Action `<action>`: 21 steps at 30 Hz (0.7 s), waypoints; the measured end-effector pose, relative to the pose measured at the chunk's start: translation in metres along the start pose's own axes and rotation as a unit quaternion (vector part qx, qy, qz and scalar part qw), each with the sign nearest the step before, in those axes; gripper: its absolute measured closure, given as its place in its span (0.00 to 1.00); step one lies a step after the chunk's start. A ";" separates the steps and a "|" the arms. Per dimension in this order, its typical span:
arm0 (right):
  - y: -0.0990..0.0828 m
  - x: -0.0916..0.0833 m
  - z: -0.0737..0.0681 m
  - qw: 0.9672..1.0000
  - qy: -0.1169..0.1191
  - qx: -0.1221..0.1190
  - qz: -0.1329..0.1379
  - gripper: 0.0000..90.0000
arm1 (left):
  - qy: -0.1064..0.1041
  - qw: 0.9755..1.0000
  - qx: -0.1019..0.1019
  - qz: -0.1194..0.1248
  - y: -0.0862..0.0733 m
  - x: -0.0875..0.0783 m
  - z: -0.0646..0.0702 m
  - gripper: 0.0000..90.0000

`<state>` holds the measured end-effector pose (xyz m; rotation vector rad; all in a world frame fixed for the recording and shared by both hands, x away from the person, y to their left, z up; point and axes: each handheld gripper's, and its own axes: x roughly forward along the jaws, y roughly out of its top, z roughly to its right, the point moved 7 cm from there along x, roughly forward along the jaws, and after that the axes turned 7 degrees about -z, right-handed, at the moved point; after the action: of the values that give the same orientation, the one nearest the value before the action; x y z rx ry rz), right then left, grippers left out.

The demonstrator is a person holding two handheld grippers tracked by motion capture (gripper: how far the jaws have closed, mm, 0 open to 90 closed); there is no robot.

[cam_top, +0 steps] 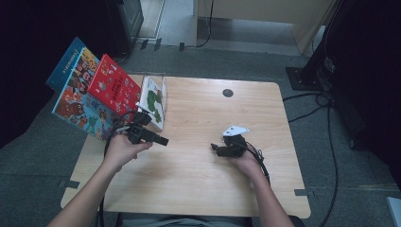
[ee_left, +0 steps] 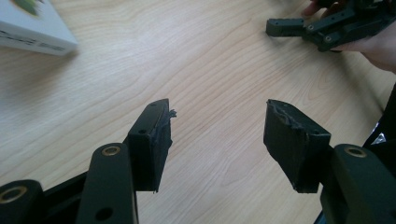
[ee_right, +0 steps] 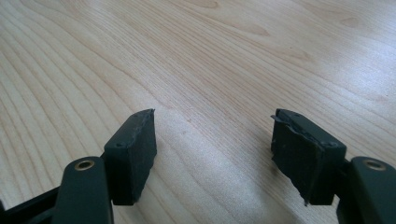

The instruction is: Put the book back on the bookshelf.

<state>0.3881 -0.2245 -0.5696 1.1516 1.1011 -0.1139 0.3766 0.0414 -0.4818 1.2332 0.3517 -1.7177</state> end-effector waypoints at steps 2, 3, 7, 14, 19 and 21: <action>0.000 0.000 0.000 1.000 0.000 -0.001 0.000 0.34 | -0.001 1.000 -0.003 -0.003 -0.002 0.008 -0.001 0.47; 0.000 0.000 0.000 1.000 0.000 -0.001 0.000 0.34 | 0.001 1.000 -0.003 -0.005 -0.003 0.012 -0.002 0.47; 0.000 0.000 0.000 1.000 0.000 0.000 0.000 0.34 | 0.009 1.000 0.002 -0.007 -0.006 0.025 -0.004 0.47; 0.000 0.000 0.000 1.000 0.000 0.000 -0.001 0.34 | 0.007 1.000 0.005 -0.005 -0.010 0.044 -0.007 0.46; 0.000 0.000 -0.001 1.000 0.000 0.003 -0.001 0.34 | 0.001 1.000 -0.003 -0.007 -0.015 0.058 -0.011 0.46; 0.001 0.001 -0.002 1.000 0.000 0.004 0.000 0.34 | 0.007 1.000 -0.005 0.010 -0.016 0.062 -0.014 0.47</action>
<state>0.3872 -0.2221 -0.5696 1.1587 1.1025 -0.1181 0.3696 0.0262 -0.5447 1.2375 0.3543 -1.6902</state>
